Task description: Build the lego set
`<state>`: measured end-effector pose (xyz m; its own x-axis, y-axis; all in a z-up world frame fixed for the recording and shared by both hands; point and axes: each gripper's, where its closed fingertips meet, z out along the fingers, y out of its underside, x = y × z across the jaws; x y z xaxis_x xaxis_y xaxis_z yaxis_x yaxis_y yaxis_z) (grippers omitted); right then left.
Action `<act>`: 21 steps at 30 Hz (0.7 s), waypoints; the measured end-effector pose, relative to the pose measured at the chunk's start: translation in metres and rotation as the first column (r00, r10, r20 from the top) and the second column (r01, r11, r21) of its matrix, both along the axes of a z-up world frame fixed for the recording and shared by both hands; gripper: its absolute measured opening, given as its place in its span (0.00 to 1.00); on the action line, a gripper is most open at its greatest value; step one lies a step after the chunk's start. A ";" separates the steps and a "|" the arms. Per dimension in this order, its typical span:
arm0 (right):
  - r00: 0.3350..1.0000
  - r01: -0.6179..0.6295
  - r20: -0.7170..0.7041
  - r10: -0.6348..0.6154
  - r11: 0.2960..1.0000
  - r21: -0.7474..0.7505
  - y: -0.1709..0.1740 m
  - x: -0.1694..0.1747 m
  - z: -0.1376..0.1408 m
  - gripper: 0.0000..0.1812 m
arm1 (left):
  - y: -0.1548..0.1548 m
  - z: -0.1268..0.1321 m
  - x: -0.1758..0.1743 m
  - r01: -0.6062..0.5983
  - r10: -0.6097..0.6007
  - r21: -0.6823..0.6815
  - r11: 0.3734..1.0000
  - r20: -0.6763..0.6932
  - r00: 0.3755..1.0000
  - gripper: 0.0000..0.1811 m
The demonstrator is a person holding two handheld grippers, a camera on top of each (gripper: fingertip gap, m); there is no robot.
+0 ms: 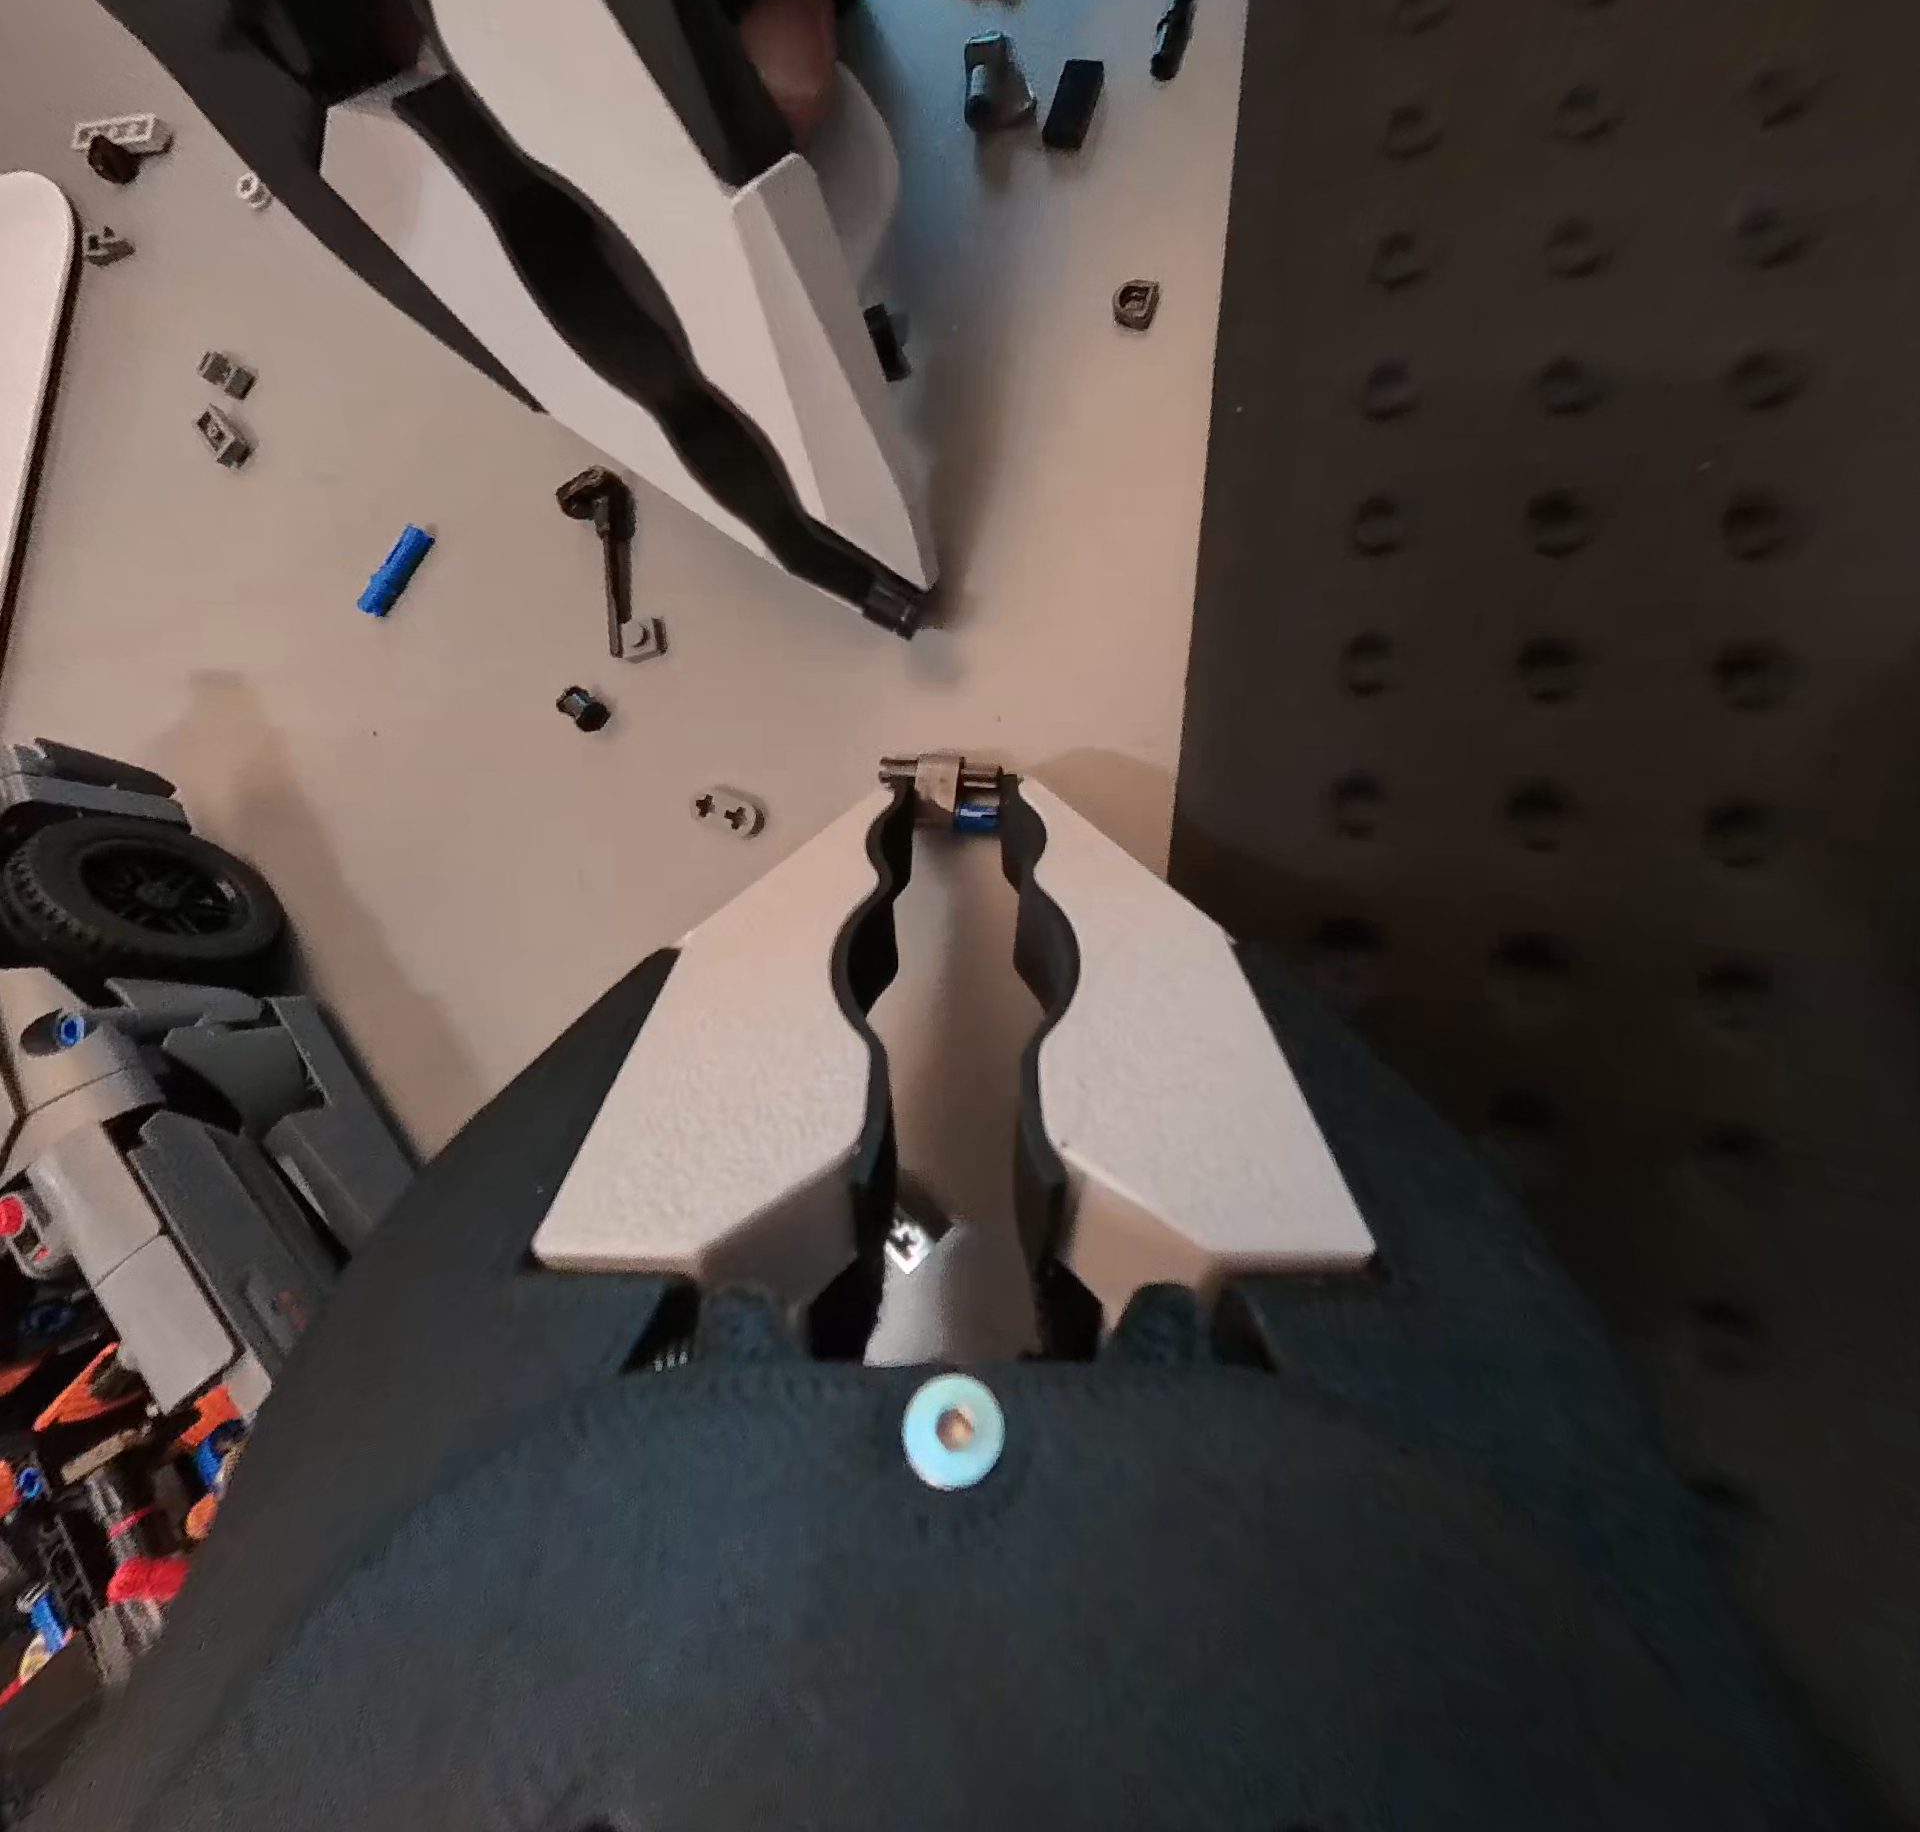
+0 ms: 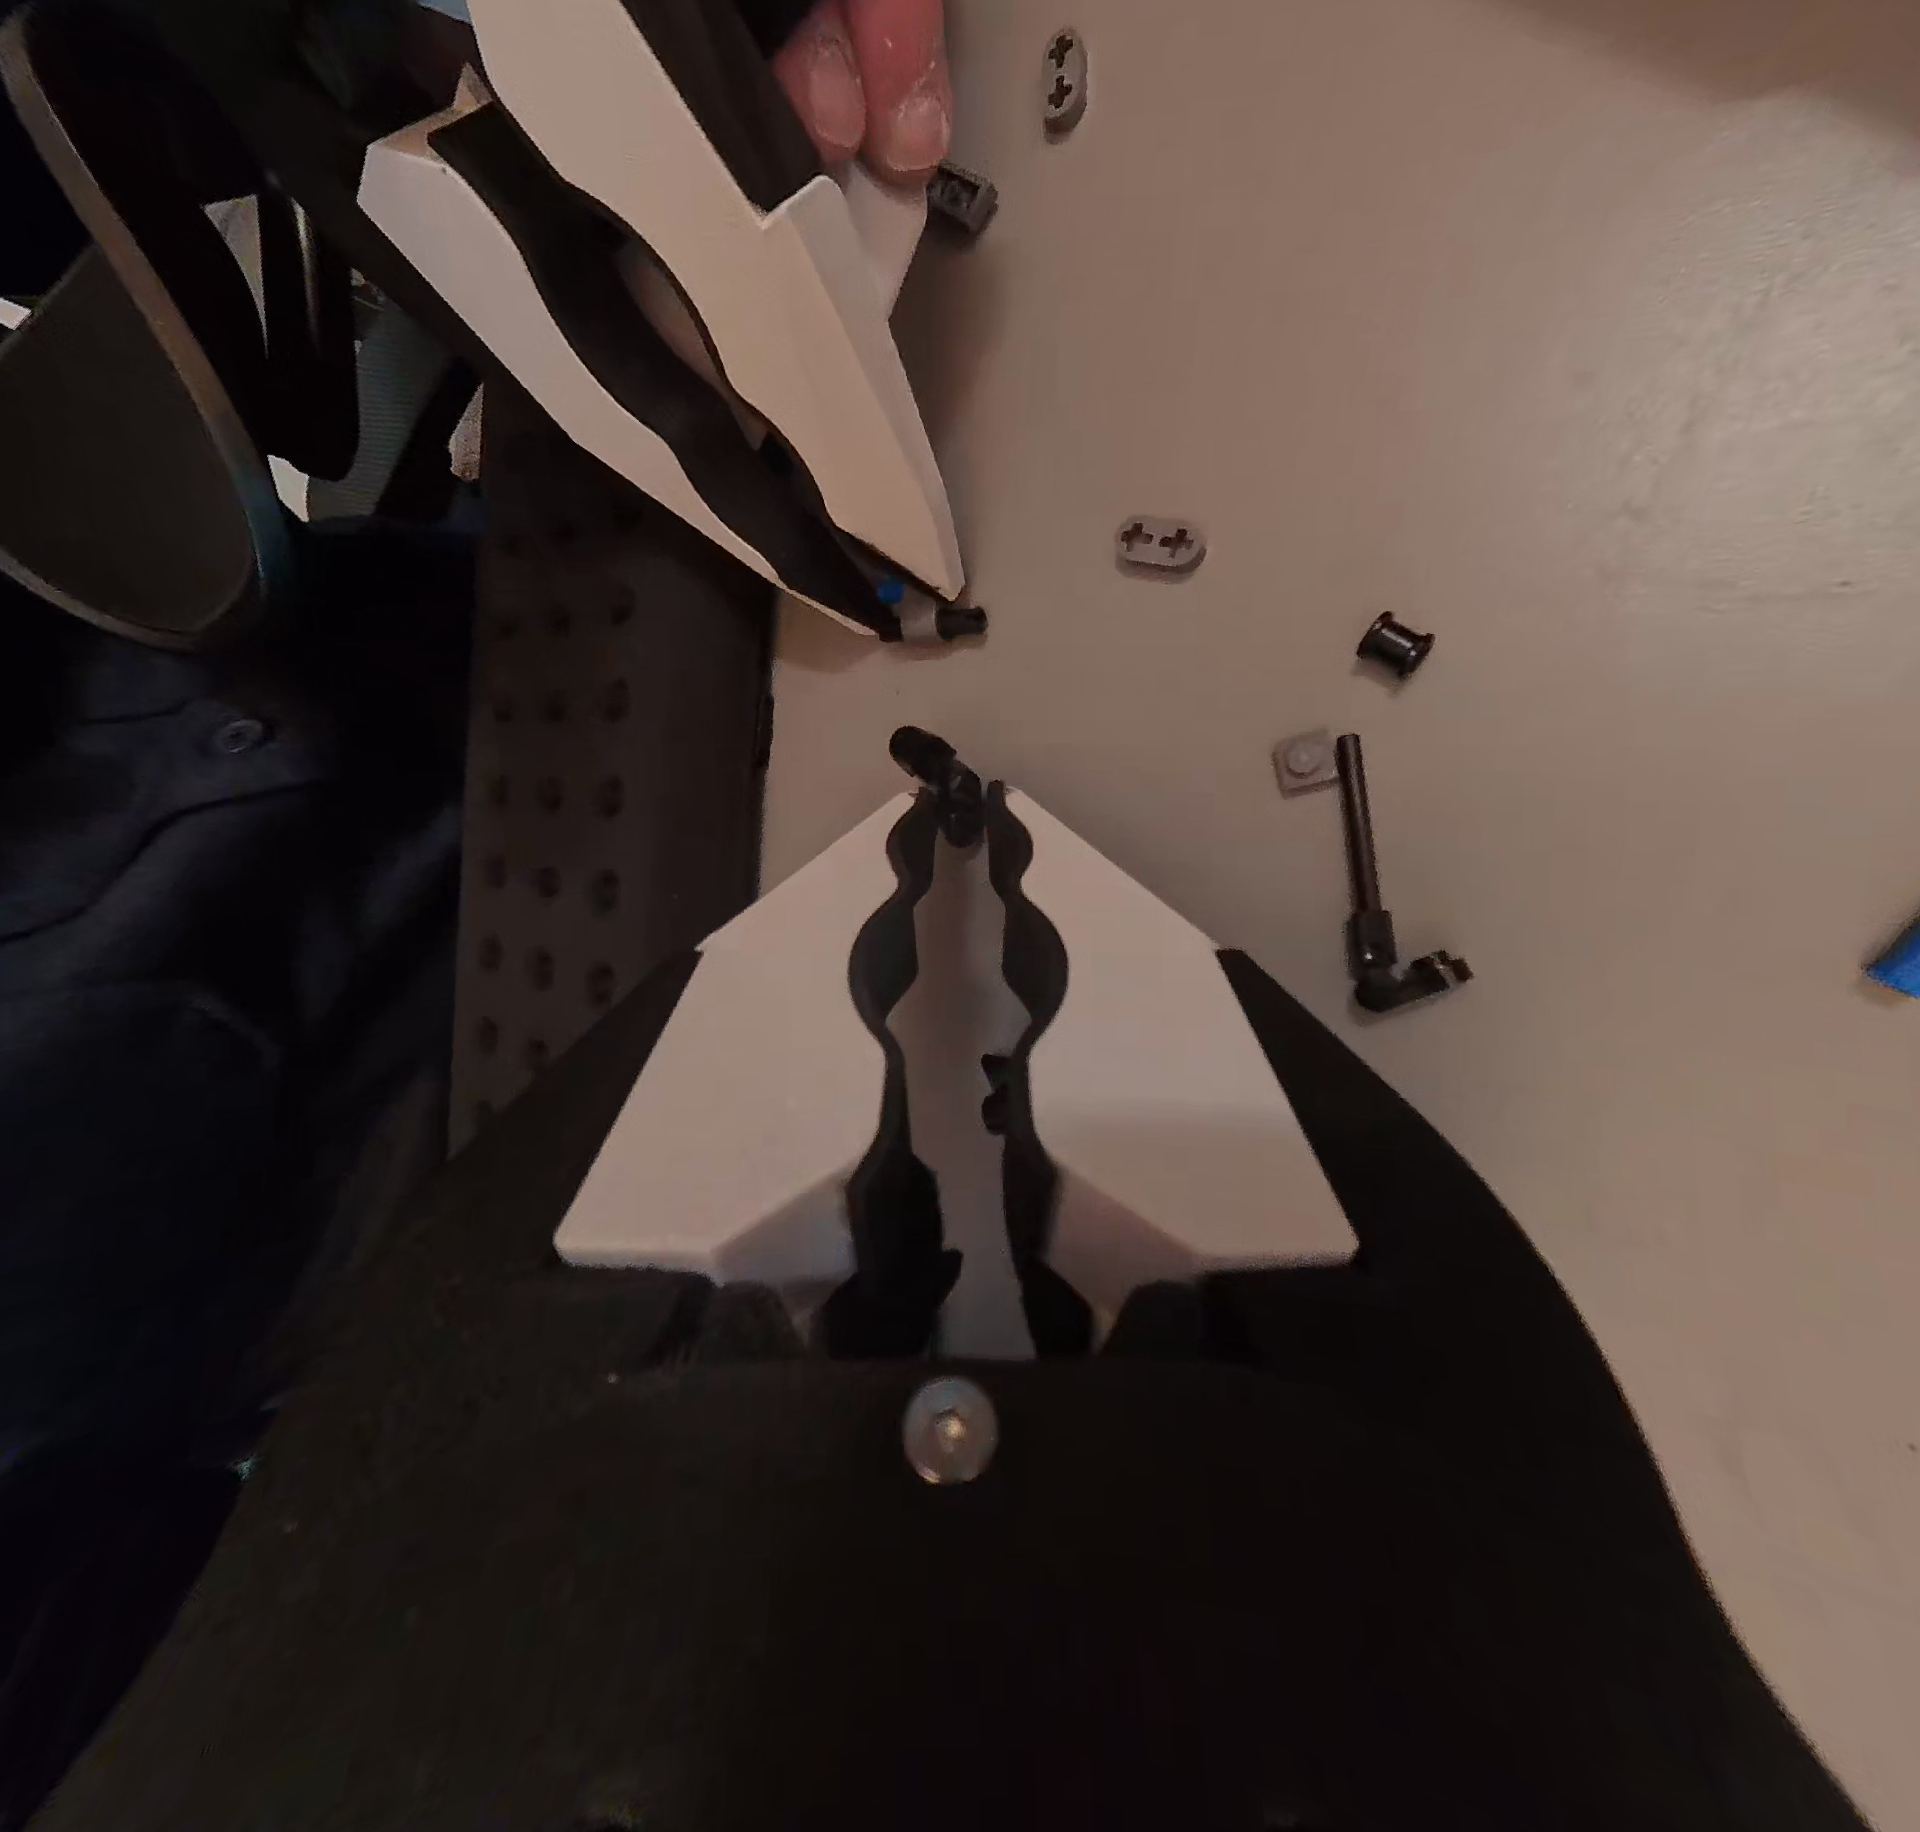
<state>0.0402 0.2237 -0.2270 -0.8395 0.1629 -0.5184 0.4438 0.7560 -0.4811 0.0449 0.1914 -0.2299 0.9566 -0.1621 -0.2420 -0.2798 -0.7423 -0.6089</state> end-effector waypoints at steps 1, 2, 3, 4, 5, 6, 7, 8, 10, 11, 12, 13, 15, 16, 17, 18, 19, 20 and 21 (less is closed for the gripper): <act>1.000 -0.001 -0.001 0.001 1.000 0.001 0.000 0.000 0.000 0.04 | 0.000 0.000 -0.001 -0.007 0.007 0.003 1.000 0.006 1.000 0.07; 1.000 0.000 -0.006 0.000 1.000 0.001 0.000 0.000 0.000 0.04 | 0.000 0.000 -0.004 -0.022 0.022 0.003 1.000 -0.003 1.000 0.07; 1.000 0.004 -0.010 -0.004 1.000 0.000 0.000 -0.001 0.000 0.05 | -0.001 0.000 -0.006 -0.030 0.030 0.001 1.000 -0.005 1.000 0.07; 1.000 0.008 -0.012 -0.008 1.000 -0.002 -0.001 -0.002 0.001 0.07 | 0.000 0.000 -0.006 -0.035 0.035 0.003 0.999 0.002 0.999 0.07; 1.000 0.013 -0.020 -0.013 1.000 -0.001 0.000 -0.004 0.001 0.07 | 0.000 0.000 -0.006 -0.038 0.038 0.005 0.999 0.008 0.999 0.07; 0.999 0.014 -0.033 -0.014 1.000 0.001 0.001 -0.005 0.001 0.07 | 0.000 0.000 -0.006 -0.041 0.040 0.006 0.999 0.012 0.999 0.07; 0.999 0.013 -0.048 -0.013 1.000 0.000 0.001 -0.006 0.002 0.07 | 0.000 0.000 -0.007 -0.044 0.044 0.005 0.999 0.012 0.999 0.07; 0.998 0.008 -0.061 -0.009 1.000 -0.006 0.001 -0.007 0.004 0.08 | -0.001 0.000 -0.008 -0.048 0.048 0.005 0.999 0.010 0.999 0.07; 0.994 -0.009 -0.108 0.007 1.000 -0.015 0.001 -0.007 0.008 0.08 | -0.001 0.000 -0.009 -0.054 0.054 0.007 0.999 0.012 0.998 0.08; 0.992 -0.012 -0.129 0.010 1.000 -0.016 0.001 -0.008 0.010 0.08 | -0.002 0.000 -0.010 -0.059 0.059 0.006 0.998 0.006 0.998 0.08; 0.990 -0.010 -0.142 0.007 1.000 -0.024 0.000 -0.009 0.011 0.08 | -0.002 0.000 -0.011 -0.062 0.062 0.005 0.998 0.006 0.998 0.08; 0.989 -0.011 -0.147 0.006 0.999 -0.037 -0.002 -0.010 0.014 0.08 | -0.002 0.000 -0.010 -0.063 0.062 0.006 0.998 0.013 0.998 0.08; 0.988 -0.010 -0.157 0.001 0.999 -0.053 -0.003 -0.011 0.016 0.07 | -0.002 0.000 -0.009 -0.060 0.060 0.004 0.998 0.016 0.998 0.07; 0.988 -0.007 -0.156 -0.002 0.998 -0.056 -0.003 -0.012 0.017 0.07 | -0.002 0.000 -0.011 -0.063 0.063 0.003 0.998 0.004 0.998 0.07; 0.988 0.000 -0.154 -0.009 0.998 -0.062 -0.004 -0.013 0.017 0.07 | -0.002 0.000 -0.013 -0.070 0.070 0.000 0.998 -0.009 0.997 0.07; 0.988 0.012 -0.156 -0.023 0.997 -0.072 -0.004 -0.015 0.018 0.07 | -0.003 0.001 -0.016 -0.079 0.079 0.000 0.997 -0.030 0.996 0.07; 0.987 0.025 -0.153 -0.038 0.996 -0.087 -0.005 -0.018 0.020 0.08 | -0.003 0.002 -0.018 -0.083 0.083 0.005 0.997 -0.049 0.995 0.07; 0.988 0.037 -0.144 -0.052 0.994 -0.105 -0.007 -0.019 0.023 0.08 | -0.002 0.005 -0.019 -0.084 0.085 0.018 0.996 -0.061 0.994 0.07; 0.989 0.051 -0.131 -0.068 0.991 -0.128 -0.008 -0.020 0.026 0.08 | -0.001 0.009 -0.021 -0.087 0.090 0.037 0.996 -0.080 0.993 0.07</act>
